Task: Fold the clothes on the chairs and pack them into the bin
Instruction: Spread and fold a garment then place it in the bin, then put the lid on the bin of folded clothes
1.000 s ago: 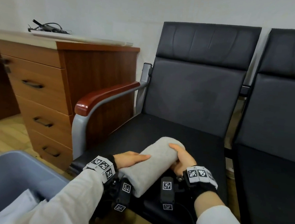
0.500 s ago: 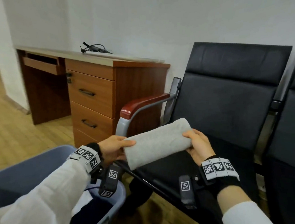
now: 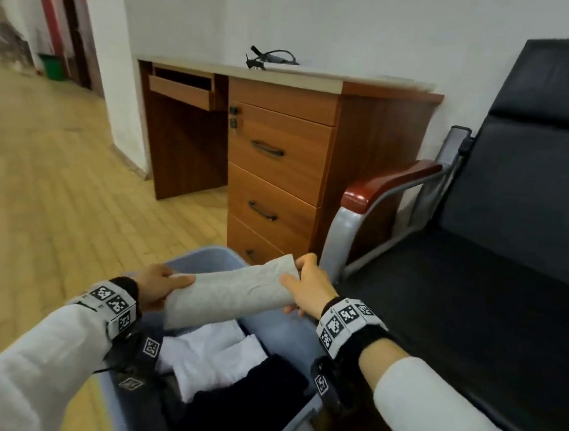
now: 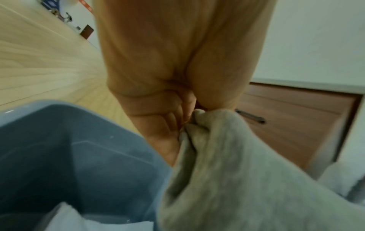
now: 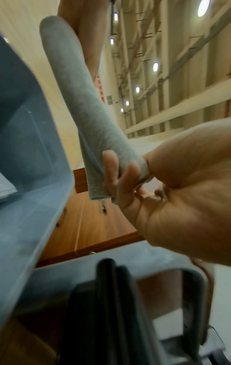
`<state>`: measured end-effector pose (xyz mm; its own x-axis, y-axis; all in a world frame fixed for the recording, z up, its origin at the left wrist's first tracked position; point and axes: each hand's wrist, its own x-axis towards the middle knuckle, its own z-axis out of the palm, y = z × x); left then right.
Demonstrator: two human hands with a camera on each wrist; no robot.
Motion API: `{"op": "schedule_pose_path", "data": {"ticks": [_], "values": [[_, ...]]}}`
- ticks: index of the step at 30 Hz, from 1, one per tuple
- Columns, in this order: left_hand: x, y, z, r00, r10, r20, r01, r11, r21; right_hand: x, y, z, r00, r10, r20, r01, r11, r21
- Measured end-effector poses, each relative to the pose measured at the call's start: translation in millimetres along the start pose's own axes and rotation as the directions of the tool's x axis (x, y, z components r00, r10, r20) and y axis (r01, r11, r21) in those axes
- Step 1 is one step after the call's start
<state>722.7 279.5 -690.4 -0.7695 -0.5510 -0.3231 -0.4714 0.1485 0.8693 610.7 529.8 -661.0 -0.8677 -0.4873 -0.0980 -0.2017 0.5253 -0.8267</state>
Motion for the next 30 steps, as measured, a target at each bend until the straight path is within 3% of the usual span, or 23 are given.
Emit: {"op": "schedule_pose_path", "data": {"ticks": [5, 9, 13, 16, 20, 23, 27, 30], "values": [[60.0, -65.0, -1.9, 0.969, -0.238, 0.061, 0.245, 0.957, -0.155, 69.6, 24.6, 74.3, 0.978, 0.174, 0.115, -0.165, 0.983, -0.081], [116.8, -117.5, 0.5, 0.931, -0.359, 0.058, 0.362, 0.931, -0.051, 117.7, 45.4, 125.5, 0.955, 0.246, 0.167, -0.224, 0.964, -0.142], [141.8, -130.1, 3.0, 0.915, -0.386, -0.116, 0.397, 0.912, 0.100, 149.7, 67.5, 171.8, 0.935, 0.306, 0.182, -0.273, 0.944, -0.183], [166.8, -146.6, 7.8, 0.919, -0.361, -0.158, 0.382, 0.915, 0.127, 167.9, 83.7, 198.8, 0.933, 0.323, 0.156, -0.267, 0.916, -0.301], [189.6, -165.7, 11.2, 0.919, -0.372, -0.133, 0.394, 0.888, 0.237, 178.8, 103.6, 216.3, 0.929, 0.339, 0.151, -0.237, 0.855, -0.461], [193.6, -180.8, 13.4, 0.894, -0.436, -0.101, 0.437, 0.802, 0.407, 180.3, 118.0, 222.3, 0.928, 0.347, 0.137, -0.223, 0.811, -0.541], [196.6, -195.7, 20.0, 0.863, -0.503, -0.052, 0.469, 0.760, 0.451, 178.9, 130.8, 226.5, 0.926, 0.355, 0.130, -0.225, 0.795, -0.564], [201.4, -200.6, 23.2, 0.873, -0.480, -0.084, 0.459, 0.754, 0.471, 176.8, 133.0, 225.9, 0.920, 0.368, 0.135, -0.243, 0.806, -0.540]]}}
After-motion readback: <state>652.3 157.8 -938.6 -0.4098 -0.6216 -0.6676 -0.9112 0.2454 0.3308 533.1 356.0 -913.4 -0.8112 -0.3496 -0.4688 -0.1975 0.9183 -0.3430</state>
